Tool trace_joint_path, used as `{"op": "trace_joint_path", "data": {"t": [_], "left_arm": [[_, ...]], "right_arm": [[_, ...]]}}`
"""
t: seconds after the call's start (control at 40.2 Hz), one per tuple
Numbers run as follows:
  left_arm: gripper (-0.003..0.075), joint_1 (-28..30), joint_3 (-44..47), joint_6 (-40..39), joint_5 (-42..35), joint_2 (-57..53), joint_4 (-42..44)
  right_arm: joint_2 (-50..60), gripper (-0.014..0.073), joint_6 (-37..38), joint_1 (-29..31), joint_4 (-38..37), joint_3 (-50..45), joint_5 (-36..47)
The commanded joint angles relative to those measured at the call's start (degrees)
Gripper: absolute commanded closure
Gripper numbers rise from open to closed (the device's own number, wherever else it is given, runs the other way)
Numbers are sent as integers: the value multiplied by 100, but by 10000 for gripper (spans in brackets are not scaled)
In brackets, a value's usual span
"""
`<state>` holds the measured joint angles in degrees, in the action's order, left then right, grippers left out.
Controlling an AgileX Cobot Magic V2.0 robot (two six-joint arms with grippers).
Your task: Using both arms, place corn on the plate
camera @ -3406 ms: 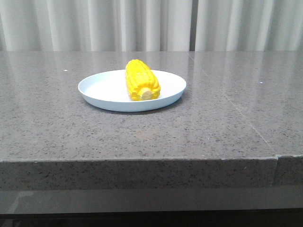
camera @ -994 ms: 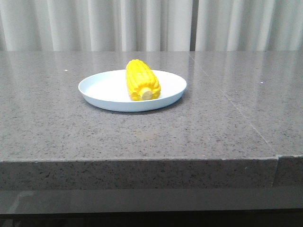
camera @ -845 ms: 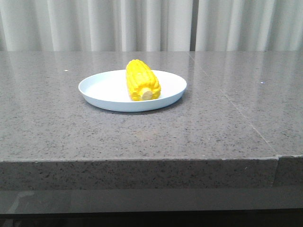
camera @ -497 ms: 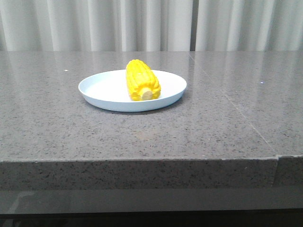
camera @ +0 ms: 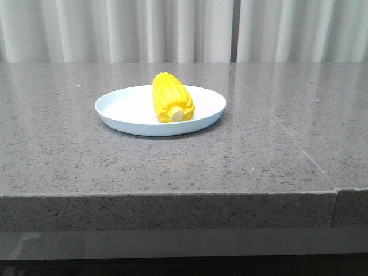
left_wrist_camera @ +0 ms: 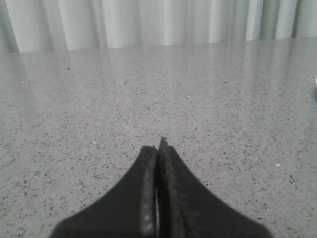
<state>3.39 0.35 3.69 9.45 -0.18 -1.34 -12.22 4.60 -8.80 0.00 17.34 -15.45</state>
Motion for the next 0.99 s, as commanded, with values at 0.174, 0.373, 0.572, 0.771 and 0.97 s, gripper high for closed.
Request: {"op": "trace_joint_path", "data": {"t": [0.174, 0.373, 0.572, 0.771, 0.97], "left_arm": [[741, 15, 10, -3, -530, -110, -41], [741, 15, 10, -3, -530, -110, -41], [741, 15, 10, -3, -530, -110, -41], [741, 15, 10, -3, -530, -110, -41], [741, 15, 10, -3, -530, -110, -41]], "right_arm": [[682, 684, -78, 757, -111, -925, 737], [1366, 684, -76, 1110, 117, -1714, 732], [1355, 684, -76, 1115, 157, -1794, 500], [1355, 684, -76, 1115, 157, -1794, 500], [1355, 684, -76, 1115, 157, -1794, 500]]}}
